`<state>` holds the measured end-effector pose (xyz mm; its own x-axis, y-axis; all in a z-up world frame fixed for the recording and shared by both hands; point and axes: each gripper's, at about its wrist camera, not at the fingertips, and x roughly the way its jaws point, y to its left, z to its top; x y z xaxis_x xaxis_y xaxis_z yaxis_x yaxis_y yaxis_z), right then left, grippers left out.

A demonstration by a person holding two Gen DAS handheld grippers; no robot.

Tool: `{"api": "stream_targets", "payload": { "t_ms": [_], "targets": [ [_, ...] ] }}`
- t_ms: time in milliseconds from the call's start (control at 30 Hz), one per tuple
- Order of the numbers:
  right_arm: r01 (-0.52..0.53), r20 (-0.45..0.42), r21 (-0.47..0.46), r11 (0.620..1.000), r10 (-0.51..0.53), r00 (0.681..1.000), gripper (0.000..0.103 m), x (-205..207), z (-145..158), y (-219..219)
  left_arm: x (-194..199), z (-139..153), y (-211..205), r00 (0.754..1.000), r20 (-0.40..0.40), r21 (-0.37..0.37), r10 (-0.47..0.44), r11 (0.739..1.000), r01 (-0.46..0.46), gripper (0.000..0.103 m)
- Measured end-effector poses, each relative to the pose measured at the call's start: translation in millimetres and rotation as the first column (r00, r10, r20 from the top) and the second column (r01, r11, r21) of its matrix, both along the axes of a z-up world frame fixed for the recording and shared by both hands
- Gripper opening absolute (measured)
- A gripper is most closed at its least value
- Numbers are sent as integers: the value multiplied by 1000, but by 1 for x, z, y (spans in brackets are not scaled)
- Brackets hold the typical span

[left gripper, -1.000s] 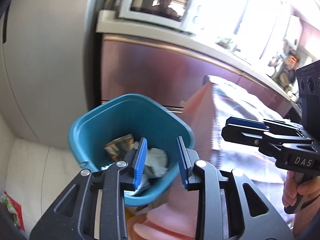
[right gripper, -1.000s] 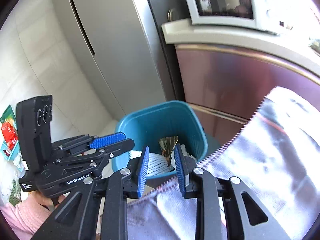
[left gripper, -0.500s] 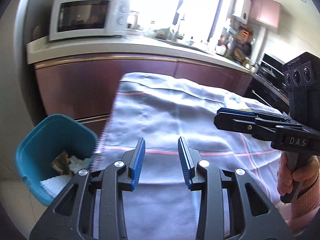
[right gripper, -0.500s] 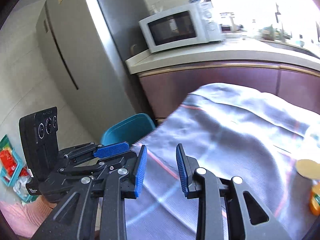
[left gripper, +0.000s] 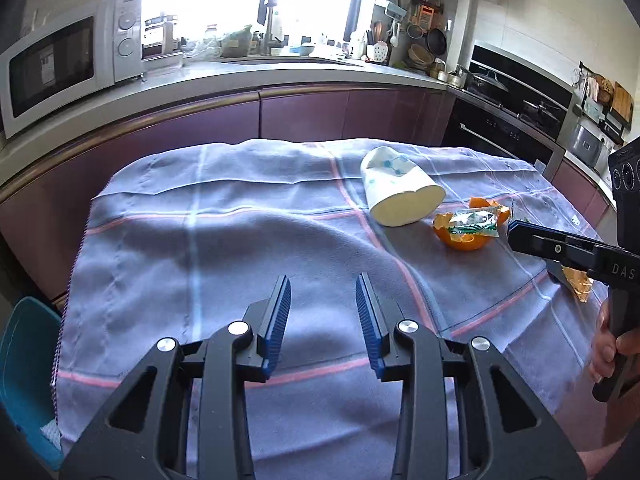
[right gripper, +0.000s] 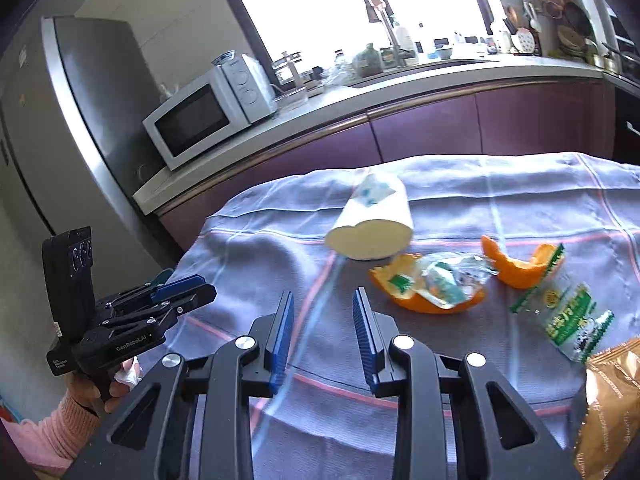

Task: Collect trash
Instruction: 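Move both tools back over the table toward the paper cup and wrapper, then grasp the white paper cup with the left tool while the right tool grasps a clear wrapper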

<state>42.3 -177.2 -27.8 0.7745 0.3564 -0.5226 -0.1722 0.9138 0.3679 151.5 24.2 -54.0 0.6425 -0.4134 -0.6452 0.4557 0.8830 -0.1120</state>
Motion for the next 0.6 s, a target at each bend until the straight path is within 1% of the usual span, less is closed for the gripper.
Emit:
{"api": "stream_targets", "payload": {
  "t_ms": [167,333,600],
  "targets": [
    [50,-11,31,998,-50,999,29,11,-8,-21,29,-2,-37,999,-24,21,-29,999,30,34],
    [57,-26,63,996,-55,998,29,24,-13,-25,52,-5,-67,998,-30,55,-48,997,50,34],
    [73,-43,109,991,-68,997,29,33,-21,-34,93,-19,-101,994,-94,93,-56,994,65,34]
  ]
}}
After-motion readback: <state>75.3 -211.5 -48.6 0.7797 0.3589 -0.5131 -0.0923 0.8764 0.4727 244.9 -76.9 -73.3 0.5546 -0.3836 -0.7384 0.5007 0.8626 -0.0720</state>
